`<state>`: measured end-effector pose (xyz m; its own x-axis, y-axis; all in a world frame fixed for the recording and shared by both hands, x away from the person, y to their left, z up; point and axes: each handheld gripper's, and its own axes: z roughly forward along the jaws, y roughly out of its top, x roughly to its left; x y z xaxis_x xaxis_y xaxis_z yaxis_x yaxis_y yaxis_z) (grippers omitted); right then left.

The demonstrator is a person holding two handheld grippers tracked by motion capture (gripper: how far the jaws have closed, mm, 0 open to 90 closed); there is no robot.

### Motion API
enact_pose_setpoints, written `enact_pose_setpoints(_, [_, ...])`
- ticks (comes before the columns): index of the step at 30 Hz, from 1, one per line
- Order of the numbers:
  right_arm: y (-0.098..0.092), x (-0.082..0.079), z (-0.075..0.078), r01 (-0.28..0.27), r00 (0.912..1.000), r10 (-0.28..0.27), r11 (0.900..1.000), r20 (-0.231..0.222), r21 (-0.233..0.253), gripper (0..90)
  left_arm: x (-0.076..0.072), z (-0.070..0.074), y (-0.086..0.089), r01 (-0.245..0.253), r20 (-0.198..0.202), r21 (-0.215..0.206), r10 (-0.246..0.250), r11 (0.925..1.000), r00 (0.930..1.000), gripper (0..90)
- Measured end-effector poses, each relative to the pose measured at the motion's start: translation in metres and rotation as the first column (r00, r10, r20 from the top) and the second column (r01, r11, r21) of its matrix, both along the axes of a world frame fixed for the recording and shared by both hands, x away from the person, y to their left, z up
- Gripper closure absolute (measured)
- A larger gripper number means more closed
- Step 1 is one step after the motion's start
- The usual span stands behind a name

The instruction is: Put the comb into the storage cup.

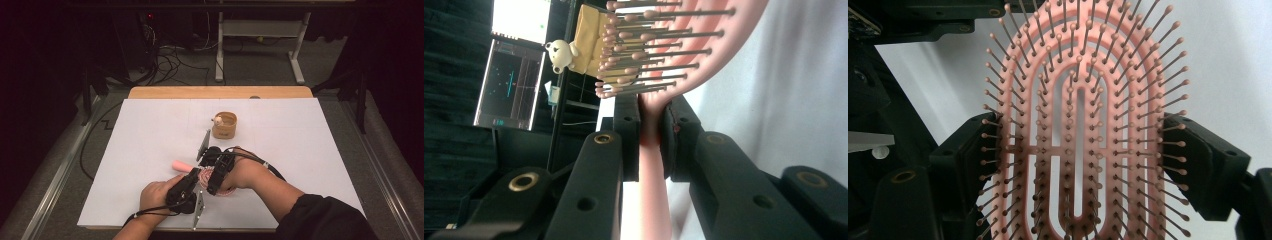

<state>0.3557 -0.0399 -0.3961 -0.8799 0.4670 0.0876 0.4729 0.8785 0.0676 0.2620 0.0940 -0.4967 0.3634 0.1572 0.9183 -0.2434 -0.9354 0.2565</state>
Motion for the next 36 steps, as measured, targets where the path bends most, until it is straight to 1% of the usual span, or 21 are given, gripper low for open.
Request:
enact_pose_setpoints(10, [0.0000, 0.0002, 0.0000, 0.004, 0.9999, -0.004, 1.000, -0.012, -0.001, 19.5, -0.0006, -0.0002, -0.0001, 0.004, 0.013, 0.009, -0.004, 1.0000, 0.9999, 80.4])
enact_pose_setpoints(12, [-0.0003, -0.0001, 0.0004, 0.005, 0.9999, -0.005, 1.000, -0.013, 0.002, 19.1, -0.0006, -0.0004, -0.0002, 0.005, 0.011, 0.003, -0.005, 1.0000, 0.9999, 80.4])
enact_pose_setpoints(13, [-0.0003, -0.0006, 0.0009, 0.003, 0.9999, -0.003, 1.000, -0.011, 0.001, 19.0, -0.0005, -0.0018, -0.0005, 0.009, 0.015, -0.003, -0.009, 1.0000, 0.9998, 80.5])
enact_pose_setpoints(14, [-0.0002, -0.0011, 0.0008, -0.005, 1.0000, 0.005, 1.000, -0.003, 0.002, 18.9, -0.0007, -0.0024, -0.0007, 0.009, 0.018, 0.005, -0.009, 1.0000, 0.9998, 80.5])
enact_pose_setpoints(15, [-0.0001, -0.0015, 0.0011, -0.009, 1.0000, 0.009, 1.000, -0.003, 0.000, 18.0, -0.0009, -0.0020, -0.0007, 0.006, 0.014, 0.022, -0.006, 0.9997, 0.9999, 80.5])
enact_pose_setpoints(17, [0.0004, -0.0024, 0.0014, -0.005, 1.0000, 0.005, 1.000, 0.004, 0.002, 16.9, -0.0014, -0.0020, -0.0011, 0.004, 0.022, 0.038, -0.005, 0.9993, 0.9998, 80.6])
enact_pose_setpoints(20, [0.0002, -0.0024, 0.0022, -0.006, 1.0000, 0.006, 1.000, -0.001, 0.009, 14.9, -0.0011, -0.0018, -0.0009, 0.005, 0.022, 0.028, -0.006, 0.9996, 0.9998, 80.6])
enact_pose_setpoints(23, [-0.0005, -0.0024, 0.0021, -0.007, 1.0000, 0.007, 1.000, 0.001, 0.001, 12.4, -0.0009, -0.0014, -0.0005, 0.002, 0.024, 0.023, -0.002, 0.9997, 0.9997, 80.6])
enact_pose_setpoints(29, [-0.0015, -0.0035, 0.0030, -0.011, 0.9999, 0.011, 1.000, 0.007, -0.008, 3.6, -0.0011, -0.0013, -0.0004, 0.001, 0.028, 0.024, -0.001, 0.9997, 0.9996, 80.6])
enact_pose_setpoints(31, [-0.0019, -0.0044, 0.0032, -0.016, 0.9998, 0.016, 1.000, 0.012, -0.012, 0.2, -0.0011, -0.0012, -0.0003, -0.001, 0.032, 0.016, 0.000, 0.9999, 0.9995, 80.6])
enact_pose_setpoints(33, [-0.0027, -0.0053, 0.0047, -0.022, 0.9996, 0.022, 1.000, 0.015, -0.017, 0.2, -0.0007, -0.0011, 0.0002, -0.002, 0.033, 0.009, 0.002, 1.0000, 0.9995, 80.6])
enact_pose_setpoints(36, [-0.0043, -0.0064, 0.0071, -0.020, 0.9996, 0.021, 1.000, 0.021, -0.016, 0.2, -0.0002, -0.0008, 0.0008, -0.011, 0.035, 0.021, 0.010, 0.9997, 0.9993, 80.6])
